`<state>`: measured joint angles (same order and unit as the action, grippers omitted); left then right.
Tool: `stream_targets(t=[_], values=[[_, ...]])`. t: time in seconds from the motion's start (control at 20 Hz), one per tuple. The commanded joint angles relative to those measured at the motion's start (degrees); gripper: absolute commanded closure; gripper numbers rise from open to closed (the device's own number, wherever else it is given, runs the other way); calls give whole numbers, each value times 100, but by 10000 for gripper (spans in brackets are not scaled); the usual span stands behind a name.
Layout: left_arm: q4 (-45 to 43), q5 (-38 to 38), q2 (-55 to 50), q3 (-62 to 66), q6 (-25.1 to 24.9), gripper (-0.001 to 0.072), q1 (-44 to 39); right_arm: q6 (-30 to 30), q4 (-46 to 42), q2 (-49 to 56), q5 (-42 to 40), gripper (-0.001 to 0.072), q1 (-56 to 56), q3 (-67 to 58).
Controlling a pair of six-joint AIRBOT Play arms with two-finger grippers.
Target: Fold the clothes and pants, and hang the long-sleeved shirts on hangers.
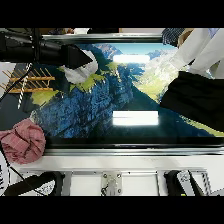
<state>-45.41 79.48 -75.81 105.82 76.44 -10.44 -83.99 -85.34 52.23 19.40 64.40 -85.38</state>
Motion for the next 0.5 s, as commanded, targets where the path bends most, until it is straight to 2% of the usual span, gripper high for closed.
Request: stream_targets(t=[0.0, 0.45], values=[[0, 4, -2, -2, 2, 694, -4, 17, -17, 219, -251, 703, 4, -4], [11, 0, -2, -2, 2, 693, -4, 13, -13, 251, -457, 702, 4, -4]])
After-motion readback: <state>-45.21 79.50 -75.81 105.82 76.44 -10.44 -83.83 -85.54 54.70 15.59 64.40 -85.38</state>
